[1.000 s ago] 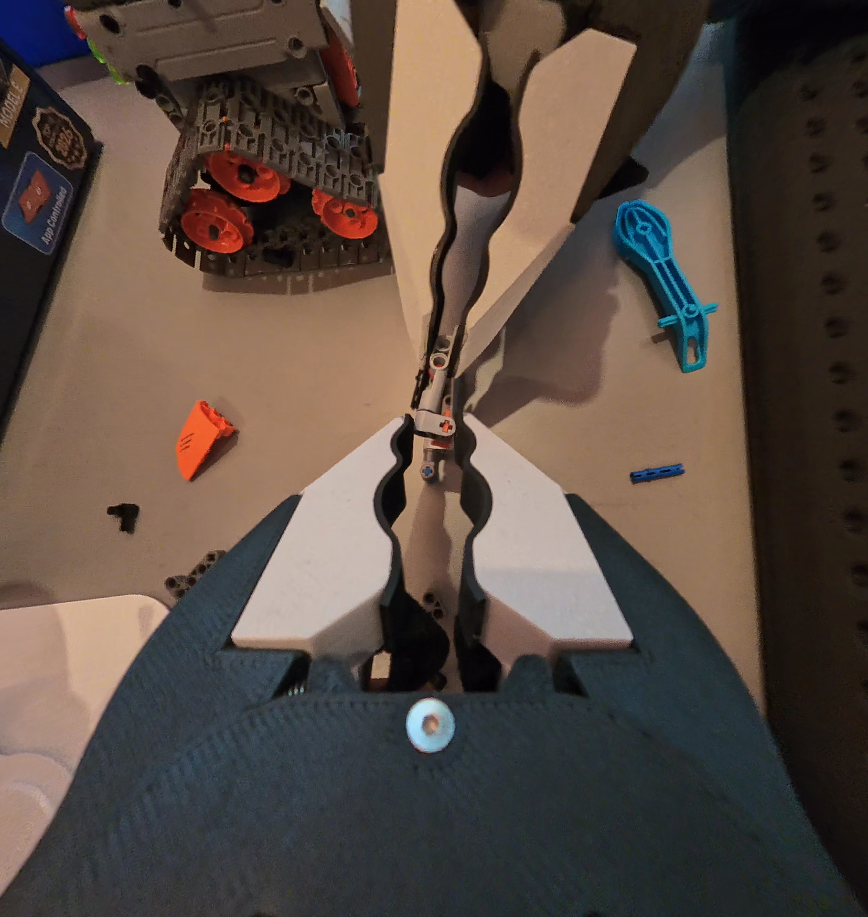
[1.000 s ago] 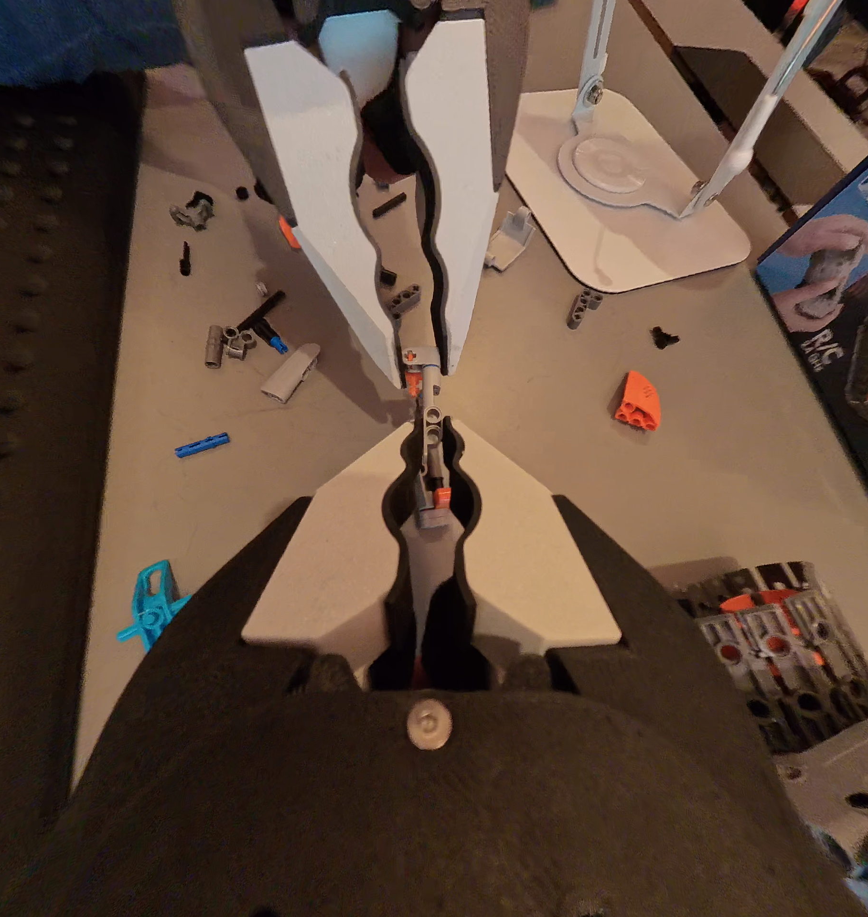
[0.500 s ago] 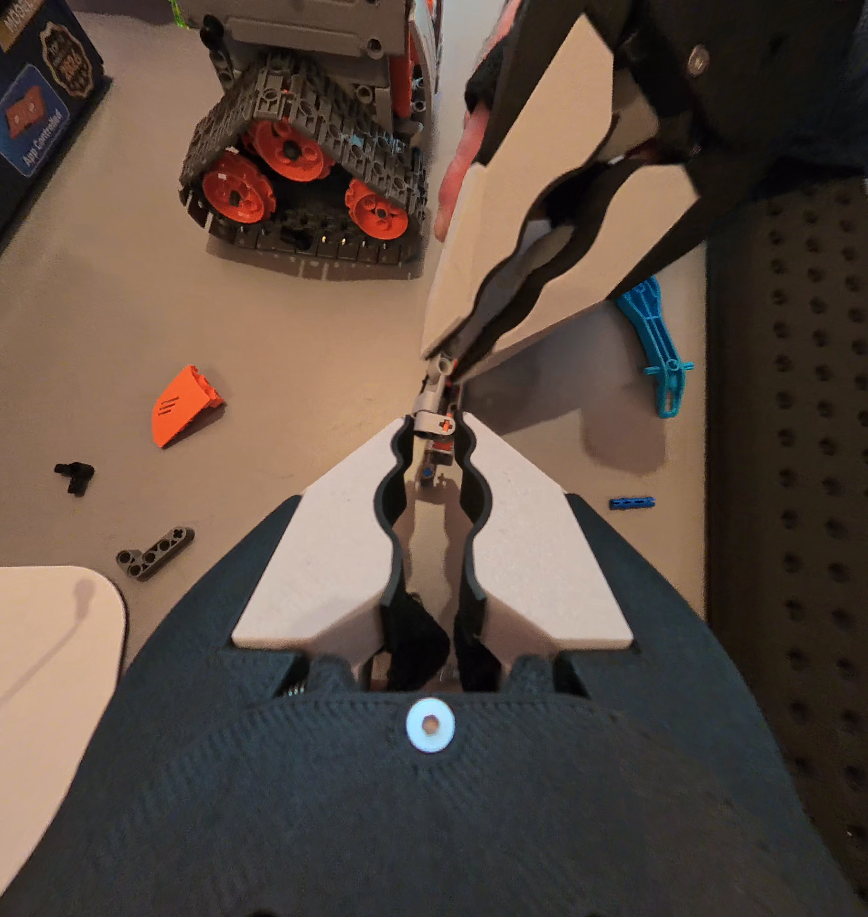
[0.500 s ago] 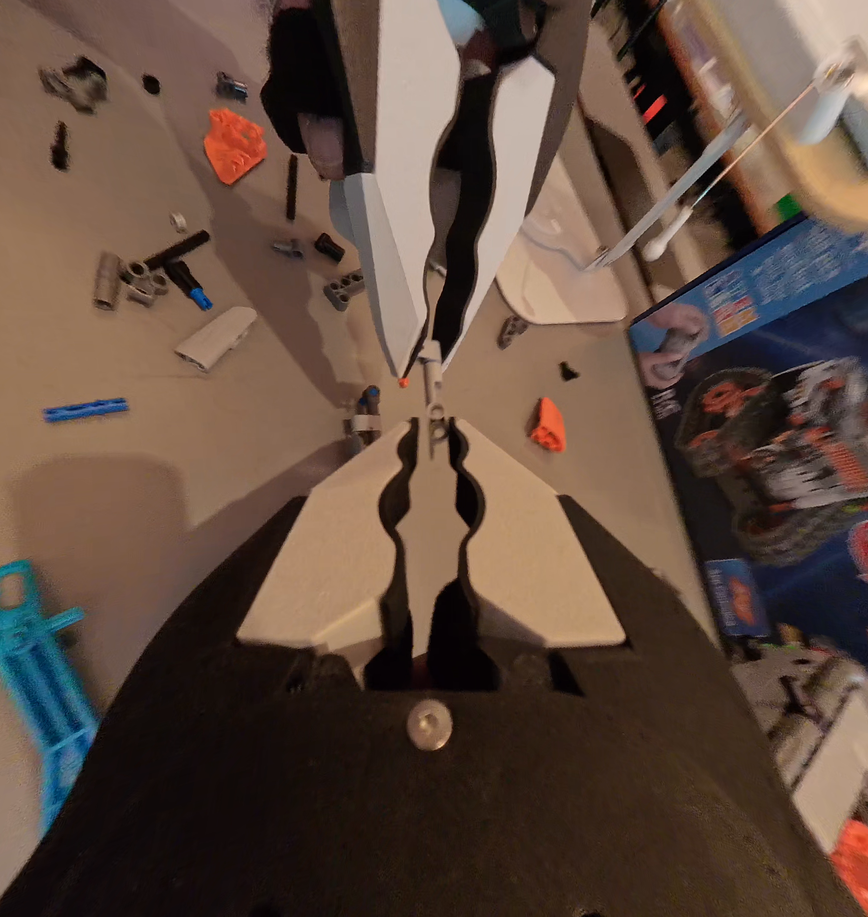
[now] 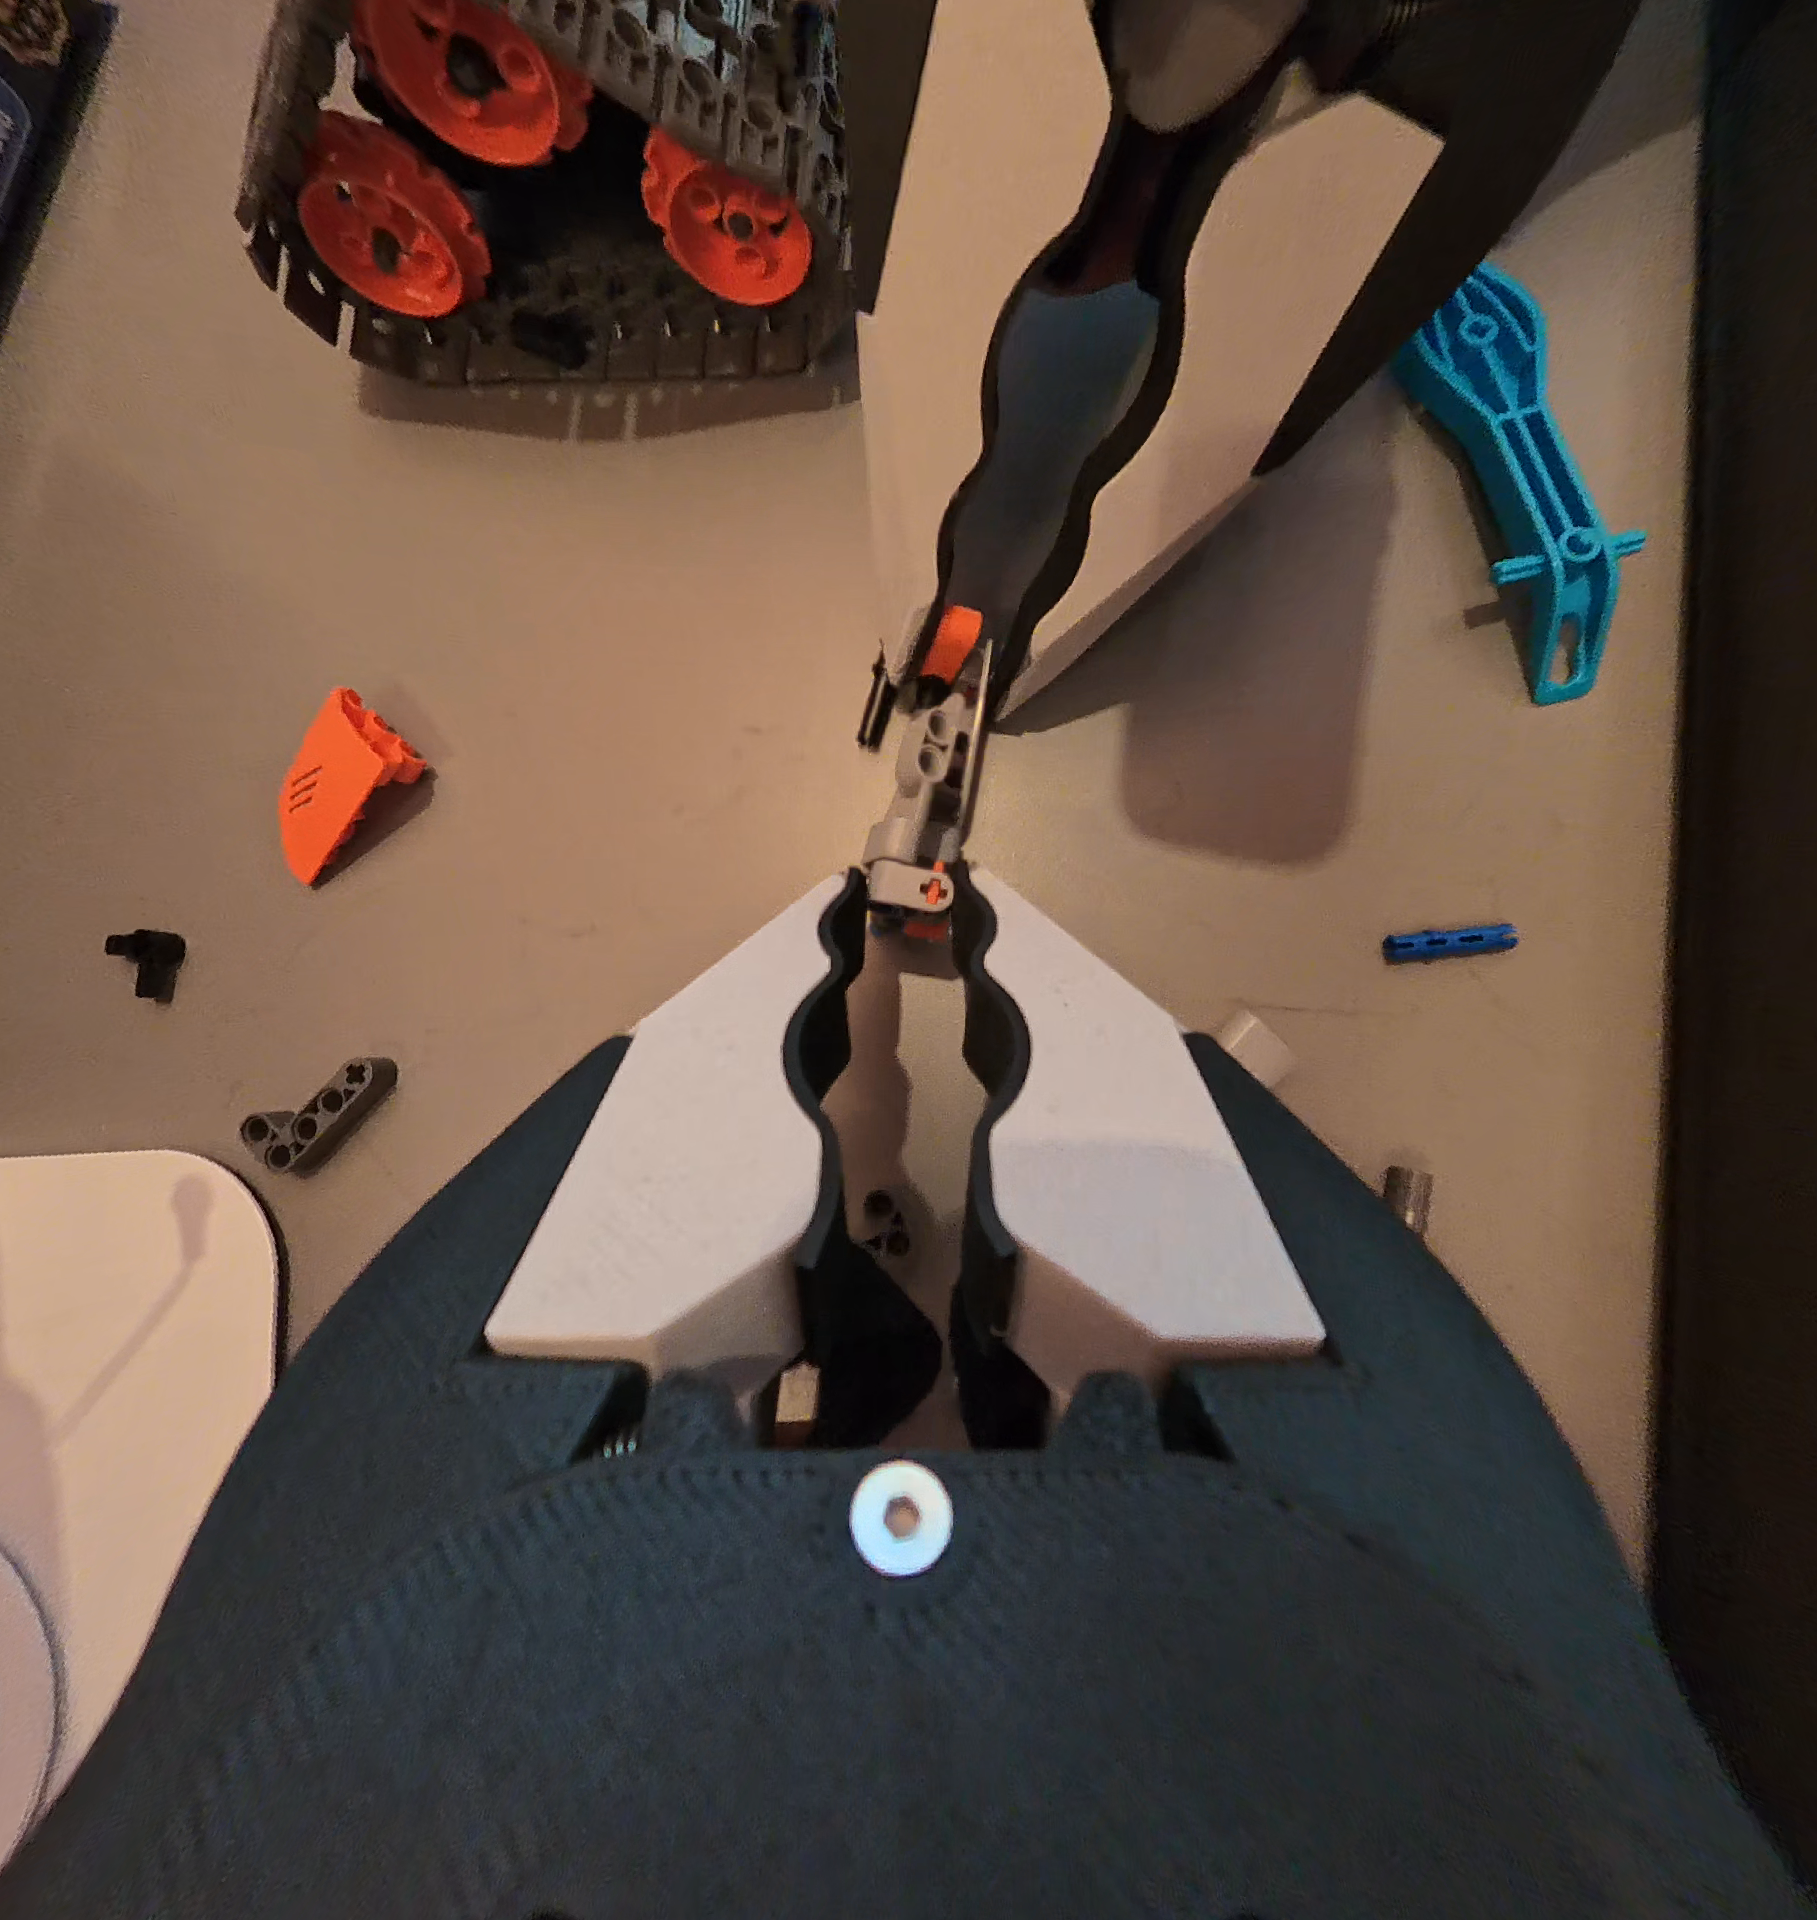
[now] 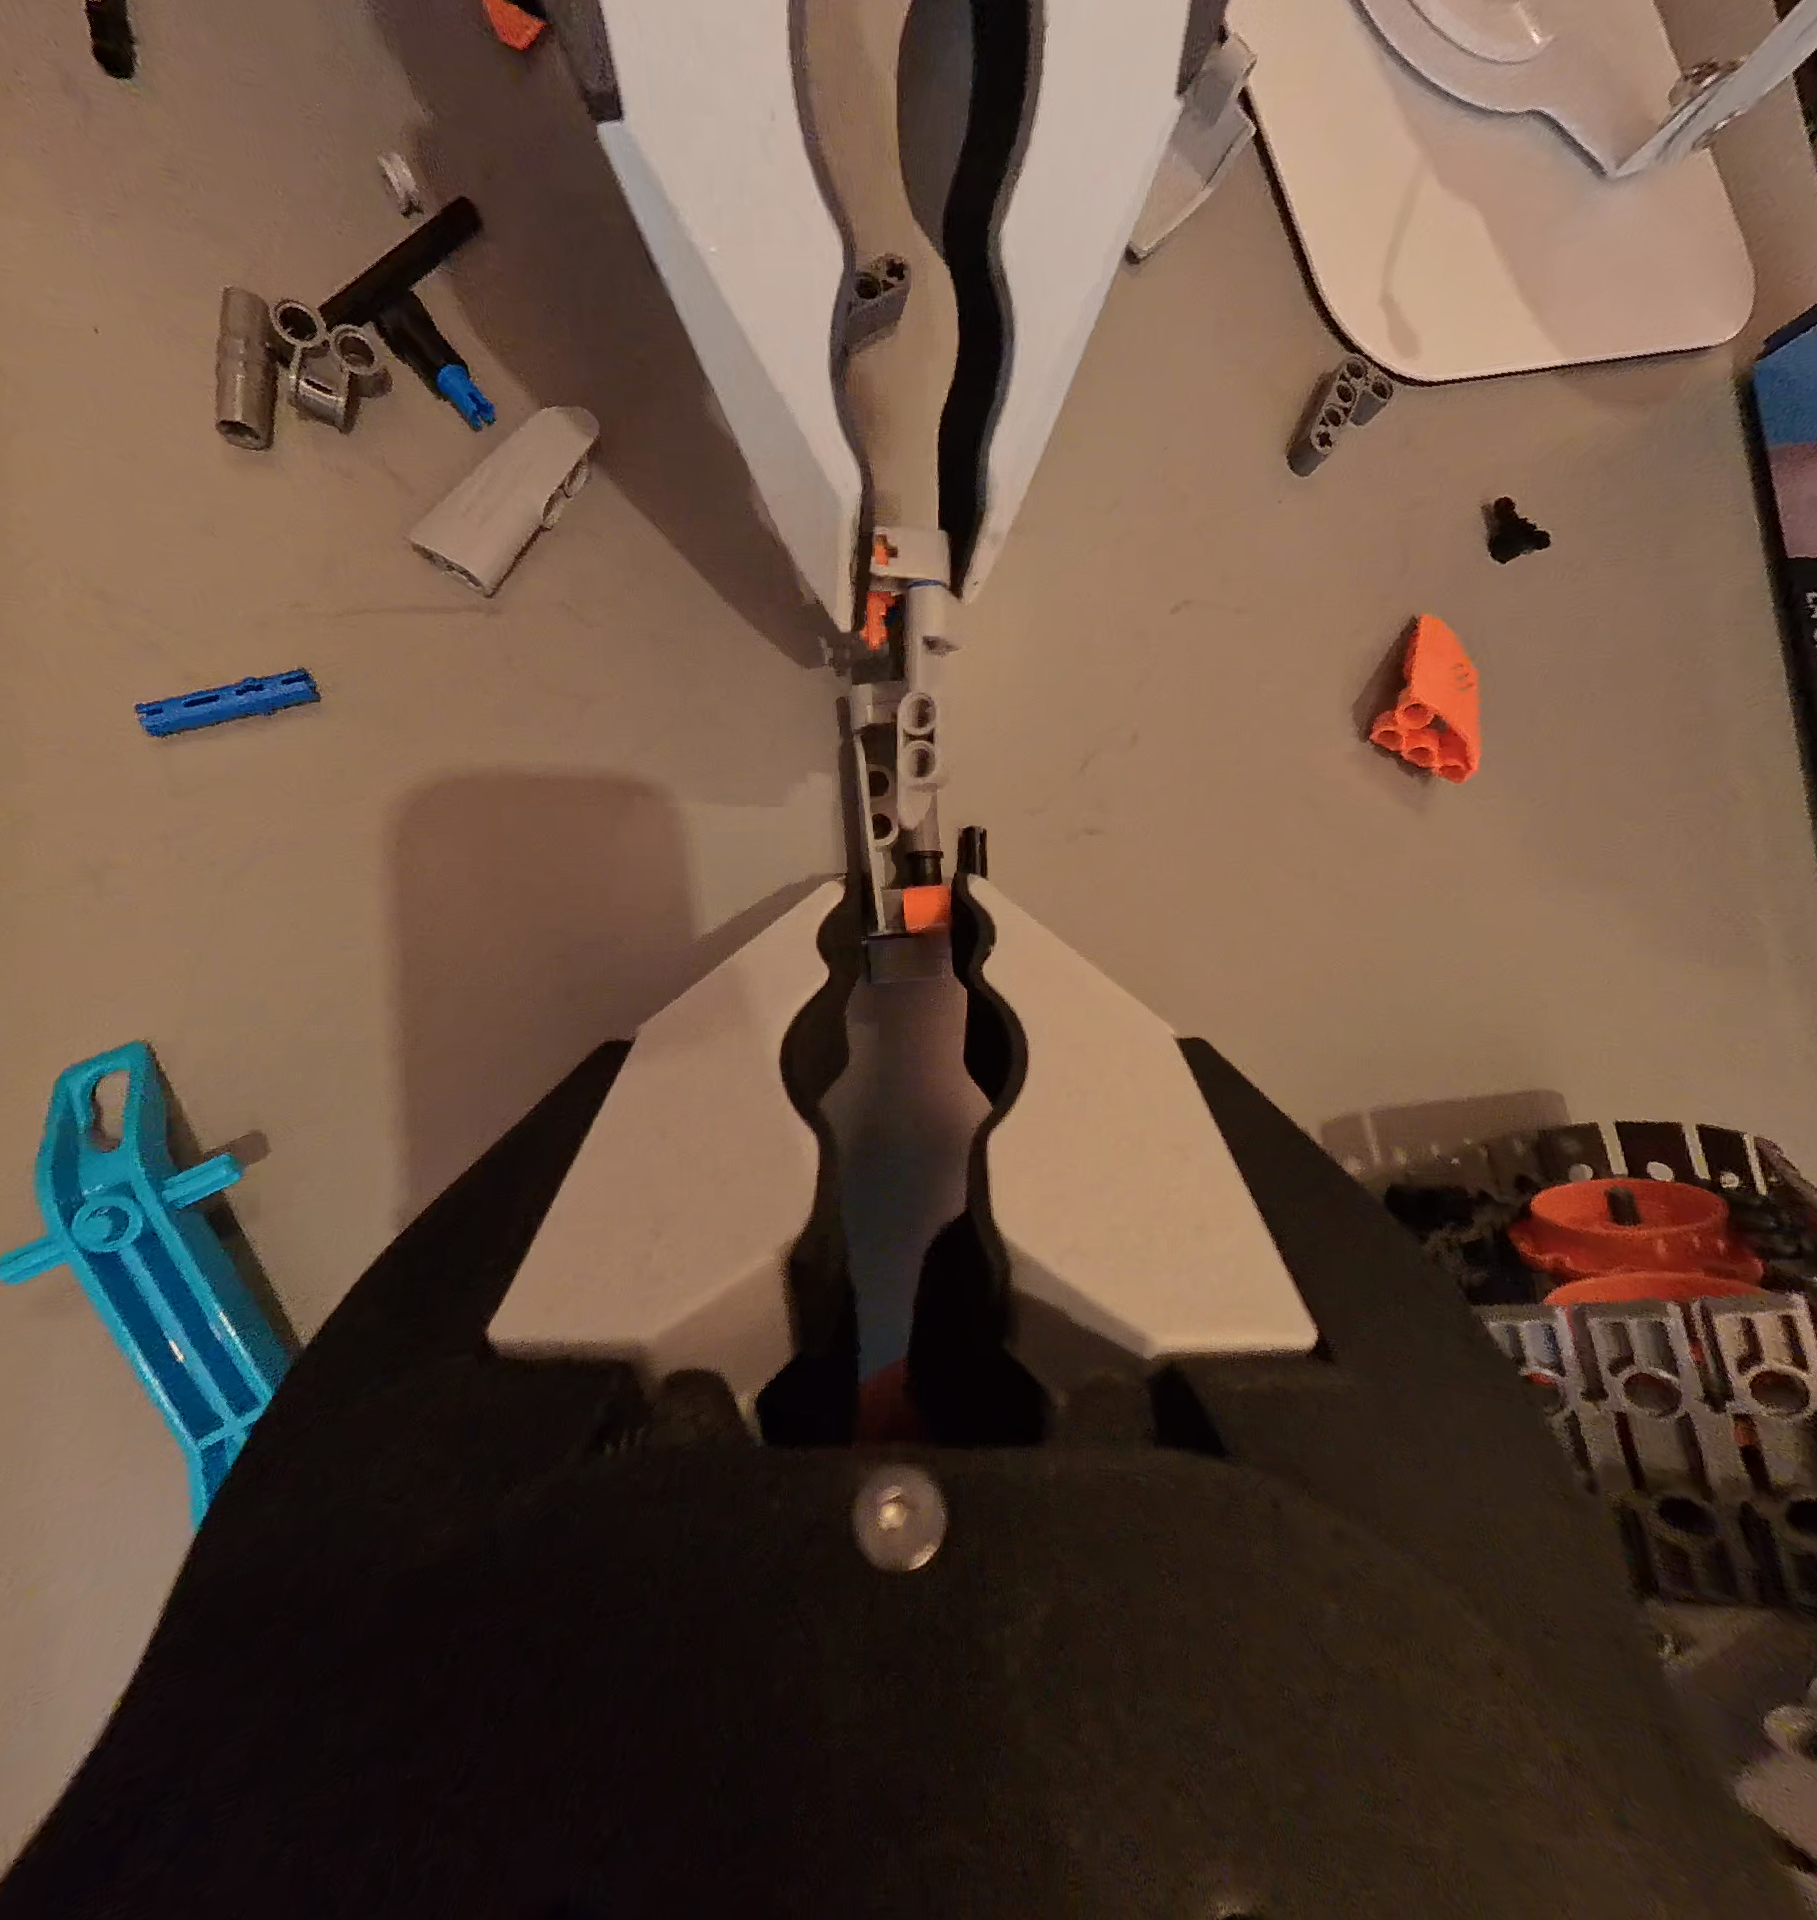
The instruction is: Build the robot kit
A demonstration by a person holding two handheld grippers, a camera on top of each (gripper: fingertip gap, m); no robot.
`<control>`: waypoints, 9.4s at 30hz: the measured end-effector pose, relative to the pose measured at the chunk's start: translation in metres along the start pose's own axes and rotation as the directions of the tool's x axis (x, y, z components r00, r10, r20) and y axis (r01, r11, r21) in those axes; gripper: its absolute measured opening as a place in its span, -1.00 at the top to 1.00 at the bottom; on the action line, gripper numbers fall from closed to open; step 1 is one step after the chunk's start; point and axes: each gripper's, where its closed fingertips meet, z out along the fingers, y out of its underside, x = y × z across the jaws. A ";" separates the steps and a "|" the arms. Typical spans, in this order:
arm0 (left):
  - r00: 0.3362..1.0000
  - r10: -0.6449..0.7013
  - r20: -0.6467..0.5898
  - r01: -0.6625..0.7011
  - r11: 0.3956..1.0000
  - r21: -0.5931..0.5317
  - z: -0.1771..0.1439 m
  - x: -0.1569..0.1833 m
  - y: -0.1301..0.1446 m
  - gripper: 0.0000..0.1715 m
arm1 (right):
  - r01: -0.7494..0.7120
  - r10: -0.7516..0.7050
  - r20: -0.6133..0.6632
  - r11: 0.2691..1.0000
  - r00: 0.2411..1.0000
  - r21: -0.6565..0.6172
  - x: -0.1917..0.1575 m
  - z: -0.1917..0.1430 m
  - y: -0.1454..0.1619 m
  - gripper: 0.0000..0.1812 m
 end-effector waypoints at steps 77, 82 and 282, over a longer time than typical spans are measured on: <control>0.963 0.255 0.091 -0.256 0.967 0.002 0.009 -0.006 0.004 0.82 | -0.150 0.143 0.128 0.987 0.981 0.049 -0.001 0.001 -0.002 0.87; 0.977 0.206 0.052 -0.208 0.978 0.021 0.010 -0.006 0.003 0.84 | -0.145 0.139 0.129 0.989 0.982 0.042 -0.001 0.002 -0.002 0.87; 0.852 -0.288 0.437 0.043 0.870 0.491 -0.128 -0.065 -0.001 0.80 | 0.214 -0.176 -0.140 0.915 0.974 0.342 0.057 -0.035 -0.181 0.73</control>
